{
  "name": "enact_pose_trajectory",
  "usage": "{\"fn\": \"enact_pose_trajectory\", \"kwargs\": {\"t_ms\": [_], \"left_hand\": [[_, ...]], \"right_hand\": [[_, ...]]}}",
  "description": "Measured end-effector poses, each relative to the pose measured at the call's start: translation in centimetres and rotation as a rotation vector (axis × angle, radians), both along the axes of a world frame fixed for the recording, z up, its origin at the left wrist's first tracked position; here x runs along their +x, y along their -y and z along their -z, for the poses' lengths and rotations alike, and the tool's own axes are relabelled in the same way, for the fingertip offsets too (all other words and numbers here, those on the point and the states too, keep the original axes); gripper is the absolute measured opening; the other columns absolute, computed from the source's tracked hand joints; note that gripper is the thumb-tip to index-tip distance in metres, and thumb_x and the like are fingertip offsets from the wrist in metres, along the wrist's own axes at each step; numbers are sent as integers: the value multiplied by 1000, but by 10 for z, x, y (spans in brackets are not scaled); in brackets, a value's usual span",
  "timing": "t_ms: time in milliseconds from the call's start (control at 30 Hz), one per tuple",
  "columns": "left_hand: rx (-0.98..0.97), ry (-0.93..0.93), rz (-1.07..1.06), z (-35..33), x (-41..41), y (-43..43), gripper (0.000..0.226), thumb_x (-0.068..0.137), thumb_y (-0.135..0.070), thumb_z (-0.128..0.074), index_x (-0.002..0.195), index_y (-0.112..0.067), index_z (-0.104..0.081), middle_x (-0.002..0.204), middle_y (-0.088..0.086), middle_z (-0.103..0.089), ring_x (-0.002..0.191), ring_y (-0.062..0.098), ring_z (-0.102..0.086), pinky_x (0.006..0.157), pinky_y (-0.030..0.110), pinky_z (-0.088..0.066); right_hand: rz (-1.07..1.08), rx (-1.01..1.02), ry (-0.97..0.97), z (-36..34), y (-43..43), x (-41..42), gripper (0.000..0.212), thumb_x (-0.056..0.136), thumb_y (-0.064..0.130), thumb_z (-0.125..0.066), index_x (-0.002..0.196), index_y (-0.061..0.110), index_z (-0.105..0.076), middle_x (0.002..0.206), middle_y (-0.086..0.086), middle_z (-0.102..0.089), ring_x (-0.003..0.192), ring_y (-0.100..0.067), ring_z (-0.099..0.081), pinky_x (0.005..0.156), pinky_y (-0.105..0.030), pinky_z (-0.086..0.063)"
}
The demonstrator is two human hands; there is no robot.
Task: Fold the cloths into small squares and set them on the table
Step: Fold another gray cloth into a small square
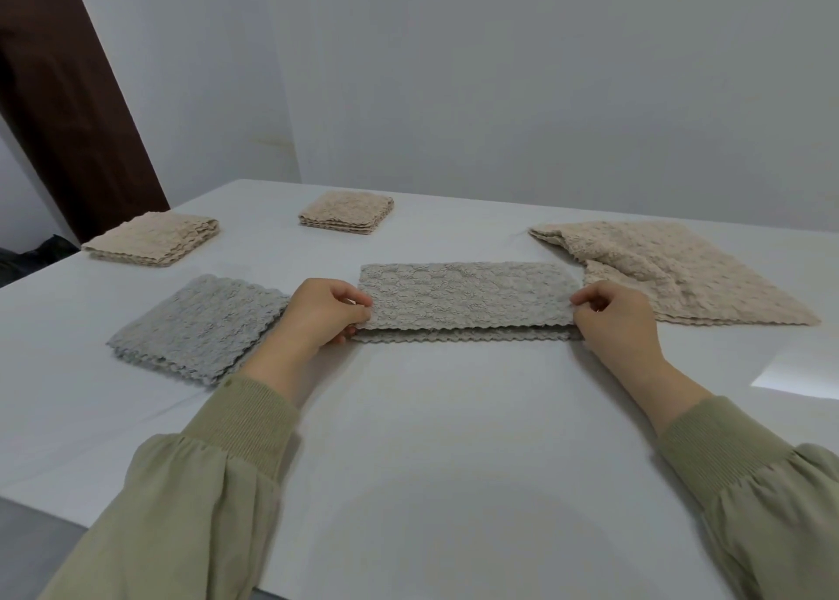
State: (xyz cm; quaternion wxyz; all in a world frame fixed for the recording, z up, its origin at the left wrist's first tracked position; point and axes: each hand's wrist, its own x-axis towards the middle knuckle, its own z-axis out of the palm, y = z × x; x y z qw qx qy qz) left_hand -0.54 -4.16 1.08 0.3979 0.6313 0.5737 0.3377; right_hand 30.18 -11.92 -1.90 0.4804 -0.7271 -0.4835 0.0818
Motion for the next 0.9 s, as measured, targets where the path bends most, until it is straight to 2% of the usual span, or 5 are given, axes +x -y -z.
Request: {"fn": "enact_pose_trajectory", "kwargs": {"t_ms": [267, 467, 700, 800, 900], "left_hand": [[58, -76, 8, 3, -3, -3, 13, 79, 0, -70, 85, -11, -70, 63, 5, -57, 56, 20, -54, 53, 27, -48], [139, -309, 12, 10, -2, -6, 13, 78, -9, -72, 80, -22, -70, 69, -3, -56, 68, 17, -56, 68, 26, -44], [204, -499, 65, 6, 0, -2, 9, 81, -15, -70, 86, -23, -69, 74, -8, -55, 78, 14, -55, 69, 25, -40], [450, -671, 133, 7, 3, 2, 7, 84, -22, -68, 89, -26, -68, 93, -8, -50, 97, 13, -46, 80, 26, -38], [644, -556, 235, 12, 15, 6, 12, 82, -29, -69, 94, -24, -69, 96, -12, -50, 99, 9, -40, 84, 22, -31]], "right_hand": [[2, -4, 94, -6, 3, -6, 19, 73, -4, -53, 67, 12, -61, 61, 3, -56, 61, -14, -50, 56, -25, -37], [-36, -174, 236, -2, 1, -5, 20, 73, -2, -54, 65, 14, -63, 63, 5, -58, 71, -21, -55, 62, -27, -37], [-8, -234, 409, -1, 0, -3, 16, 72, 0, -57, 68, 15, -62, 70, 1, -55, 82, -27, -55, 66, -30, -38], [24, -29, 570, 4, -1, -5, 12, 69, 5, -58, 77, 10, -66, 81, -6, -51, 87, -32, -50, 75, -40, -39], [-122, 186, 557, 3, -3, -17, 15, 66, 12, -60, 77, 10, -69, 80, -6, -56, 84, -31, -53, 76, -44, -42]]}}
